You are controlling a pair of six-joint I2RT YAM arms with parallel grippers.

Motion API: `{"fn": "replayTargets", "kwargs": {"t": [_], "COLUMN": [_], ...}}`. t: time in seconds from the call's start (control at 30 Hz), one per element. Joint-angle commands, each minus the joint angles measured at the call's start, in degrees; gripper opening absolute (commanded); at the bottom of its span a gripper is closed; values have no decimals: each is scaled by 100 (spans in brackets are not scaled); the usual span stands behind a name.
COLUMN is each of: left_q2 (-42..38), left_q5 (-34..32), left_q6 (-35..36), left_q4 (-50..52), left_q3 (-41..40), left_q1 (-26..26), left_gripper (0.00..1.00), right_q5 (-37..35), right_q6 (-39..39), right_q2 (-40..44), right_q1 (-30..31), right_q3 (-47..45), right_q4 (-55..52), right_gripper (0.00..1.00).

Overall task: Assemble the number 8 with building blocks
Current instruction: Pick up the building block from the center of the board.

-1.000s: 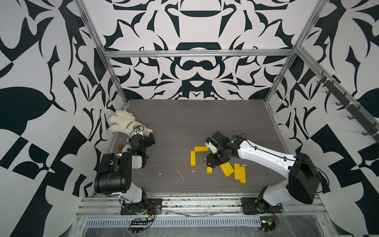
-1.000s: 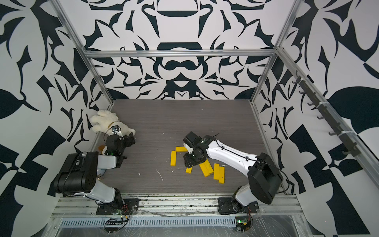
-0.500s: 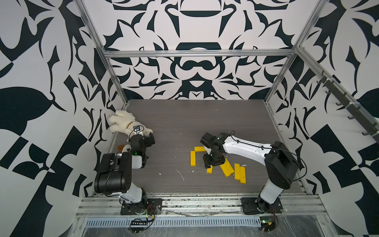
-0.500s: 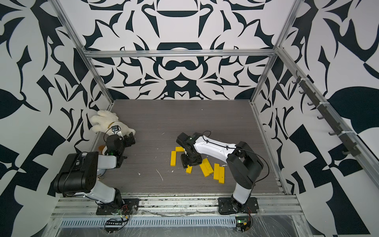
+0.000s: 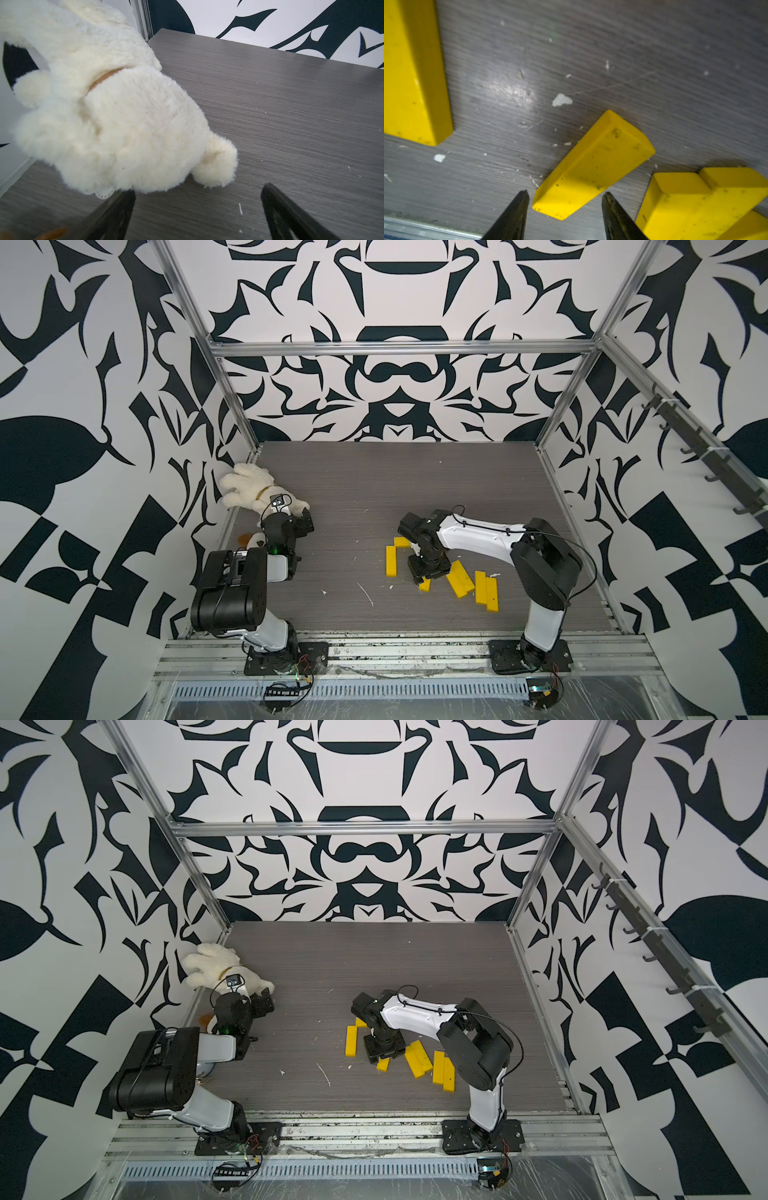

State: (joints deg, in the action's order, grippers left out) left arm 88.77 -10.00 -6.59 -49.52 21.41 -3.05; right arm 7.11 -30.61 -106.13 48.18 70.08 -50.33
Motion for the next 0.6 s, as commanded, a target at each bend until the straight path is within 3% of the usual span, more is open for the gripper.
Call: {"fn": "replayTargets", "kwargs": {"t": [0.0,0.17,0.43,0.57], "left_q2": [-28,-33,-27,-28], "left_q5": [34,38,34,40], "left_q6": [0,0,0,1], "left_q4": [-87,-93,-93,-93], "left_q3": [39,39,39,39], "left_q1": [-24,-22,-25,-20], "left_gripper": [99,99,99,99], "right_q5": [-204,-596,-1008,-982], "right_q6": [131,251,325,551], "right_q2": [-6,-58,-108,-41], "right_q1": [64,145,179,205], "right_q3": [-8,14,35,-98], "right_q4": [-105,-97,-22,231], "right_gripper": [54,49,48,30]}}
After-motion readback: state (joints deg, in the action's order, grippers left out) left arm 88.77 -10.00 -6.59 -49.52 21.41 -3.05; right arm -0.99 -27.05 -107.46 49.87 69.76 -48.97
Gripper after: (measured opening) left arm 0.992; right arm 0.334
